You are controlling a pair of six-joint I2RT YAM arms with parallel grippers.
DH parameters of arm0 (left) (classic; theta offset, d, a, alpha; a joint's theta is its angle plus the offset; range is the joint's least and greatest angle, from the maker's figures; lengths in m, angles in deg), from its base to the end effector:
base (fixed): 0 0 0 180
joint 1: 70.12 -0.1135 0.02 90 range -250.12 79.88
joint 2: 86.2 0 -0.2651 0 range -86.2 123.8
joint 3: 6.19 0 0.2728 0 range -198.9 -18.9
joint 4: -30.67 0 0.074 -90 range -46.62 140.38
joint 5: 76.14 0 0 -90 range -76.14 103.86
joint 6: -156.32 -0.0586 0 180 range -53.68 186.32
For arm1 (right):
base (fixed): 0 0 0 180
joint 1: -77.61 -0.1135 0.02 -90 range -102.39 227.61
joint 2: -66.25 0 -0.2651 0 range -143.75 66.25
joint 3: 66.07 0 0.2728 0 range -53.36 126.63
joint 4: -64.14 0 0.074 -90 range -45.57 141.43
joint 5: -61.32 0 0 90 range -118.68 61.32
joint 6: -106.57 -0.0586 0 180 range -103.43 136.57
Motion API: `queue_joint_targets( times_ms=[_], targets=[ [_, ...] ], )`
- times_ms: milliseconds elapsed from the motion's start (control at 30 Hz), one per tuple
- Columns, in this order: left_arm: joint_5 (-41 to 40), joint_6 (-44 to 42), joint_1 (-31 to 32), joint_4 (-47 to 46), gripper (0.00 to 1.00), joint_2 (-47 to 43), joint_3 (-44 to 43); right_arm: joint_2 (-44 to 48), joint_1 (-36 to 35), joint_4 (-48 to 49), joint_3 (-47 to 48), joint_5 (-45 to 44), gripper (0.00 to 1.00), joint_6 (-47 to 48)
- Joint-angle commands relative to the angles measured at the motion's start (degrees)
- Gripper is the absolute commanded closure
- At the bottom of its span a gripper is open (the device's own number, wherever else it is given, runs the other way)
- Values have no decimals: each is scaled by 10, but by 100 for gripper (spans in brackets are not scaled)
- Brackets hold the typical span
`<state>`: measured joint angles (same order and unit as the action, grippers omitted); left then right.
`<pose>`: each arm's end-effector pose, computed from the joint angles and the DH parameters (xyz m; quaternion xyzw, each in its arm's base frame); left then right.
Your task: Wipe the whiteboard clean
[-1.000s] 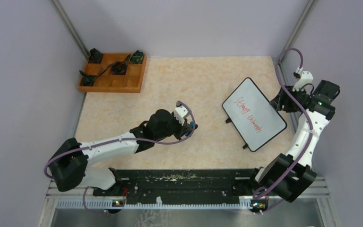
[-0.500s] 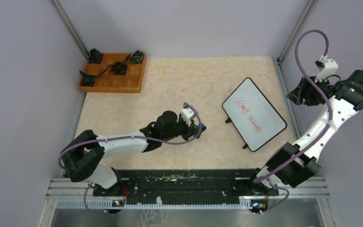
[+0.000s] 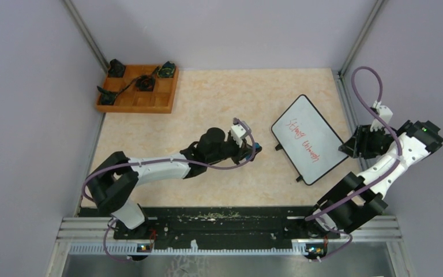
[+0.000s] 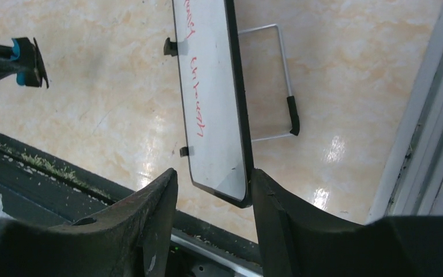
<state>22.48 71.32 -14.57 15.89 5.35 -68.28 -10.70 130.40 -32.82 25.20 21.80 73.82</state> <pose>0.2147 -0.3285 0.2109 0.3786 0.6942 -0.3585 0.4962 0.1804 -0.1628 0.3289 -0.0625 0.9009 0.1964 0.3819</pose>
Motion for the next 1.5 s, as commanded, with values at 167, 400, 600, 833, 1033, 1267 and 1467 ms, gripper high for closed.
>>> queue_joint_targets(
  times_ms=[167, 400, 600, 833, 1033, 1267, 1467],
  targets=[
    [19, -2, 7, -12, 100, 27, -41, 42, 14, 18, -42, 17, 52, 44],
    [18, -1, 9, -11, 100, 28, -37, 22, 29, 40, -39, 19, 53, 34],
    [18, 1, 11, -14, 100, 33, -36, 5, 39, 42, -39, 21, 54, 37],
    [16, -2, 12, -20, 100, 38, -44, -3, 42, 19, -54, 40, 62, 65],
    [19, -15, 12, -15, 100, 53, -74, -12, 43, 12, -63, 53, 64, 77],
    [26, -17, 12, -14, 100, 72, -104, -20, 42, 9, -74, 61, 65, 89],
    [29, -15, 12, -18, 100, 80, -110, -27, 42, 23, -84, 63, 69, 85]
  ],
)
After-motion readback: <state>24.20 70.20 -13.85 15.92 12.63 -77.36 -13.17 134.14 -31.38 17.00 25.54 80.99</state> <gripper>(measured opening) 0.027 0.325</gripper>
